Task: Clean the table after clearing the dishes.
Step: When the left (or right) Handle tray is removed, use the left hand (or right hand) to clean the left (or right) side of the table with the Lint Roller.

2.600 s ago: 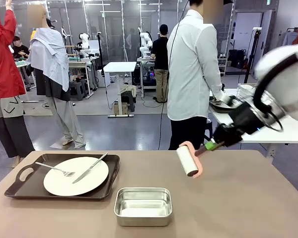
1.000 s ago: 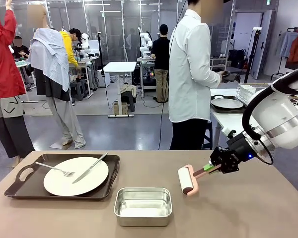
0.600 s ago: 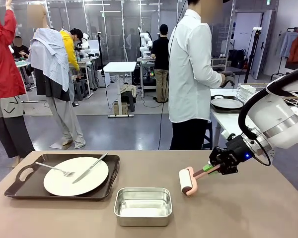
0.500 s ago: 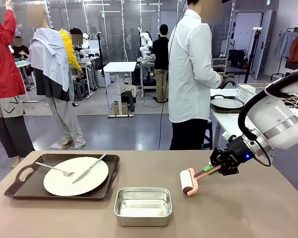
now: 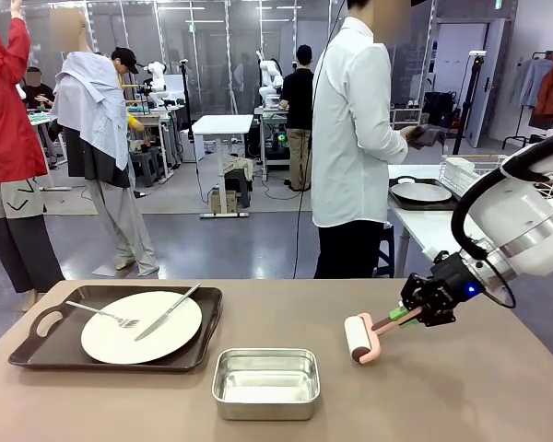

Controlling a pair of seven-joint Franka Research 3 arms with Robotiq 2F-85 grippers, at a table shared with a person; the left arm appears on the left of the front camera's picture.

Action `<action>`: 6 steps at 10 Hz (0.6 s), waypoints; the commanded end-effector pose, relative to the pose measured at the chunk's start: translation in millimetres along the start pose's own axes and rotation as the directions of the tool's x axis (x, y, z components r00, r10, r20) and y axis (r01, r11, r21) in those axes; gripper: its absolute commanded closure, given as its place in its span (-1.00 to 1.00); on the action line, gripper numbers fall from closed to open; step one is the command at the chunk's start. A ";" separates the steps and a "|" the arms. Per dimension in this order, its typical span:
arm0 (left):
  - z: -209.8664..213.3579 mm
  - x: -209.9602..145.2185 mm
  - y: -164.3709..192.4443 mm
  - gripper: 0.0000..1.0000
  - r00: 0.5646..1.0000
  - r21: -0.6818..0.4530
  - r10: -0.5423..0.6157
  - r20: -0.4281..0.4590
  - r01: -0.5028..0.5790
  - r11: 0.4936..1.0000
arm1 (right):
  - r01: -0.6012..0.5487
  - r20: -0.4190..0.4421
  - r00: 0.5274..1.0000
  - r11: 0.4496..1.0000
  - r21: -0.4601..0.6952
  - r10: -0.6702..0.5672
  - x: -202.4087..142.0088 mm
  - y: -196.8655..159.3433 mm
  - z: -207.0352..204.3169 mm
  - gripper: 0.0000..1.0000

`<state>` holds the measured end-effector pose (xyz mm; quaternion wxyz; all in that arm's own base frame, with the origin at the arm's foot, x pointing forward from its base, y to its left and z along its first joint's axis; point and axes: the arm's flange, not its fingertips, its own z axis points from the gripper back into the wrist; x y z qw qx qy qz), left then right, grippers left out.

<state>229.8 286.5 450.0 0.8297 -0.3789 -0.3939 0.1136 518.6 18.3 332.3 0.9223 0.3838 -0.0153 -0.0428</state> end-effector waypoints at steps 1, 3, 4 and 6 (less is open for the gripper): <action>2.0 0.5 3.9 -1.00 1.000 -0.025 -0.022 0.020 0.022 0.999 | 0.064 0.037 0.998 0.979 -0.193 -0.058 -6.9 -44.5 29.5 0.58; 2.0 0.5 3.9 -1.00 1.000 -0.025 -0.022 0.020 0.022 0.999 | 0.074 0.059 0.996 0.968 -0.241 -0.062 -12.2 -56.7 61.2 0.58; 2.0 0.5 3.9 -1.00 1.000 -0.025 -0.022 0.020 0.022 0.999 | 0.082 0.073 0.995 0.959 -0.270 -0.065 -14.8 -63.6 74.2 0.58; 2.0 0.5 3.9 -1.00 1.000 -0.025 -0.022 0.020 0.022 0.999 | 0.080 0.064 0.996 0.935 -0.345 -0.061 -19.0 -72.0 94.8 0.58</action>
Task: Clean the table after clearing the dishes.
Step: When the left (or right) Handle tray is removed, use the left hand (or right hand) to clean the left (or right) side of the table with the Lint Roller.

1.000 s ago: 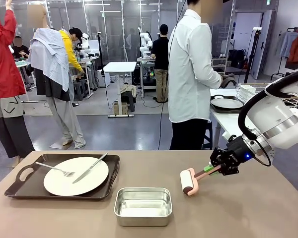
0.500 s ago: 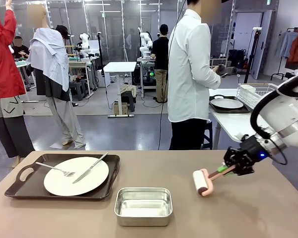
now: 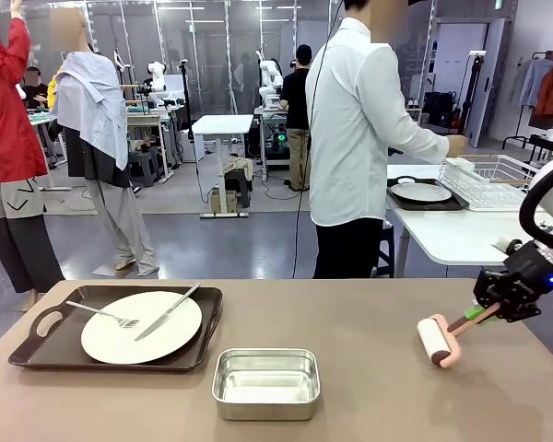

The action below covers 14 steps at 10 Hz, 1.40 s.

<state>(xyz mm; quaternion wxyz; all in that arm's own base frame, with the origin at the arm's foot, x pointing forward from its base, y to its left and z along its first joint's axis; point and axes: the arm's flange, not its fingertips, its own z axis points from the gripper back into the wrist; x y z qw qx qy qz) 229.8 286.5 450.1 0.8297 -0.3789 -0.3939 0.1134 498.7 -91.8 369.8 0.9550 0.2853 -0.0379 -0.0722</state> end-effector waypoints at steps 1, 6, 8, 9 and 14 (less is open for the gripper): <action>1.9 0.5 3.9 -1.00 1.000 -0.025 -0.021 0.020 0.022 0.999 | 0.037 -0.002 0.999 0.983 -0.182 -0.038 -10.9 -18.6 -2.0 0.58; 1.9 0.5 3.9 -1.00 1.000 -0.025 -0.021 0.020 0.022 0.999 | 0.029 0.059 0.998 0.974 -0.225 -0.016 -16.8 3.5 22.9 0.58; 1.9 0.5 3.9 -1.00 1.000 -0.025 -0.021 0.020 0.022 0.999 | -0.002 0.077 0.997 0.978 -0.207 0.018 -23.1 22.7 34.0 0.58; 1.9 0.5 3.9 -1.00 1.000 -0.025 -0.021 0.020 0.022 0.999 | -0.021 0.088 0.995 0.973 -0.229 0.042 -28.1 35.7 39.0 0.58; 1.9 0.5 3.9 -1.00 1.000 -0.025 -0.021 0.020 0.022 0.999 | -0.075 0.079 0.992 0.974 -0.212 0.094 -24.8 44.0 48.5 0.58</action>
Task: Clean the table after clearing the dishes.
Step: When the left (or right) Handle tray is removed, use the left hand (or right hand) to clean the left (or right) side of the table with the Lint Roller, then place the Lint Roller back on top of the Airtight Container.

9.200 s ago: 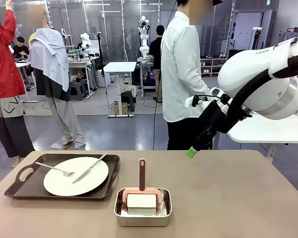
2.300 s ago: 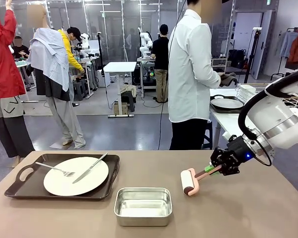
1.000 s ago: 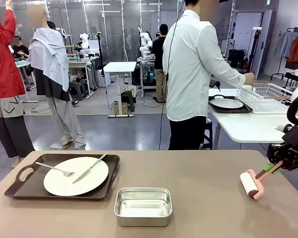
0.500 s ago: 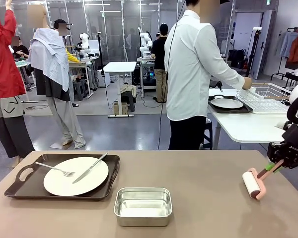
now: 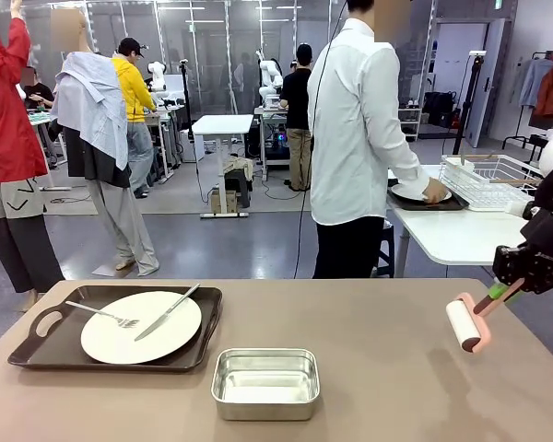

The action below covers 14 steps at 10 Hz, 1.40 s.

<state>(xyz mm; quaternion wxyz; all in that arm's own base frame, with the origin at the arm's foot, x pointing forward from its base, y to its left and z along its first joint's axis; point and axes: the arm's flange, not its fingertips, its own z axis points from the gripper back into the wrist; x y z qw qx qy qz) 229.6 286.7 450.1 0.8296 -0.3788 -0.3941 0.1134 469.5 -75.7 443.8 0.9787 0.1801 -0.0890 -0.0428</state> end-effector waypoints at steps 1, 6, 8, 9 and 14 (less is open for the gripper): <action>1.7 0.6 3.8 -1.00 1.000 -0.025 -0.021 0.020 0.022 0.999 | 0.010 -0.007 1.000 1.000 -0.005 -0.011 2.9 -5.2 -9.4 0.58; 1.7 0.6 3.8 -1.00 1.000 -0.025 -0.021 0.020 0.022 0.999 | 0.010 -0.007 1.000 1.000 -0.005 -0.011 2.9 -5.2 -9.4 0.58; 1.7 0.6 3.8 -1.00 1.000 -0.025 -0.021 0.020 0.022 0.999 | 0.010 -0.007 1.000 1.000 -0.005 -0.011 2.9 -5.2 -9.4 0.58; 1.7 0.6 3.8 -1.00 1.000 -0.025 -0.021 0.020 0.022 0.999 | 0.010 -0.007 1.000 1.000 -0.005 -0.011 2.9 -5.2 -9.4 0.58; 1.7 0.6 3.8 -1.00 1.000 -0.025 -0.021 0.020 0.022 0.999 | -0.132 -0.012 0.991 0.991 0.010 0.132 14.3 29.1 -0.6 0.58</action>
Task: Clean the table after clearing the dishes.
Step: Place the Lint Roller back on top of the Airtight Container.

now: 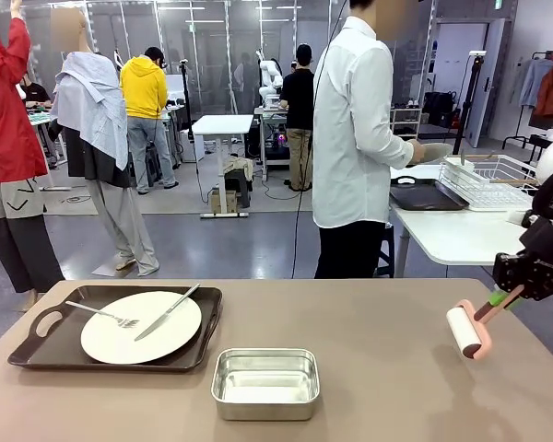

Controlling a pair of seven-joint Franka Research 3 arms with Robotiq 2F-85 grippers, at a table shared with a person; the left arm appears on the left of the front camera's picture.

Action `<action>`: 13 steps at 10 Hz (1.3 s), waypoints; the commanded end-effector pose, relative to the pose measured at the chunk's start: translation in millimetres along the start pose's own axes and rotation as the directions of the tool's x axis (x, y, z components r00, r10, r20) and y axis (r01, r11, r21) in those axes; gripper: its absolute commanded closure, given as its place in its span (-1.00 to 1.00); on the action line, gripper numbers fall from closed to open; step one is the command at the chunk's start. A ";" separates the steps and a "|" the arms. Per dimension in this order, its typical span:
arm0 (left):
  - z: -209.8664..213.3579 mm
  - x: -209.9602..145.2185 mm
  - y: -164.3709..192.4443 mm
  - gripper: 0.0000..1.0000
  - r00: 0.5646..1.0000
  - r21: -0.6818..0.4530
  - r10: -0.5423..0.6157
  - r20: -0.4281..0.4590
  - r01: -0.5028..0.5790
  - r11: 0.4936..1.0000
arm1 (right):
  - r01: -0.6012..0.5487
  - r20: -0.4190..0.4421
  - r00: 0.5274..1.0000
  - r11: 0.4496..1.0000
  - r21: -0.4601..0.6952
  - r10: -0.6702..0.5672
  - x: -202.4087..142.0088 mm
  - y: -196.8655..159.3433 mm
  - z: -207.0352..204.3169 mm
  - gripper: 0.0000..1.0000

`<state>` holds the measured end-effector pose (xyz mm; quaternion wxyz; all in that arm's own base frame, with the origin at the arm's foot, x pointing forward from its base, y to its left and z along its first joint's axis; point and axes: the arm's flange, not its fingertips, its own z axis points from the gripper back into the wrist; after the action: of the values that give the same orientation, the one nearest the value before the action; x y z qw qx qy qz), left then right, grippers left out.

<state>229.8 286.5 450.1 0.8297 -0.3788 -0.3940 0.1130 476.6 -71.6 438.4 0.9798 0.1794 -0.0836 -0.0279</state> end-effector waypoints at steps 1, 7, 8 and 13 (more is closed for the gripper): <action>1.9 0.6 3.9 -1.00 1.000 -0.025 -0.021 0.020 0.021 0.999 | -0.220 -0.017 0.975 0.975 -0.020 0.220 19.0 66.6 17.8 0.58; 1.9 0.6 3.9 -1.00 1.000 -0.025 -0.021 0.020 0.021 0.999 | -0.839 -0.276 0.522 0.544 0.003 0.807 -20.5 332.5 -9.5 0.58; 1.9 0.6 3.9 -1.00 1.000 -0.025 -0.021 0.020 0.021 0.999 | -0.901 -0.323 0.404 0.432 0.019 0.856 -46.0 371.6 -25.6 0.58; 1.9 0.6 3.9 -1.00 1.000 -0.025 -0.021 0.020 0.021 0.999 | -0.961 -0.370 0.234 0.271 0.050 0.899 -103.0 435.3 -60.4 0.58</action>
<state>229.2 286.9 449.9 0.8297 -0.3787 -0.3942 0.1132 392.0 377.7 513.7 0.7946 -0.0309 -0.0149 0.6062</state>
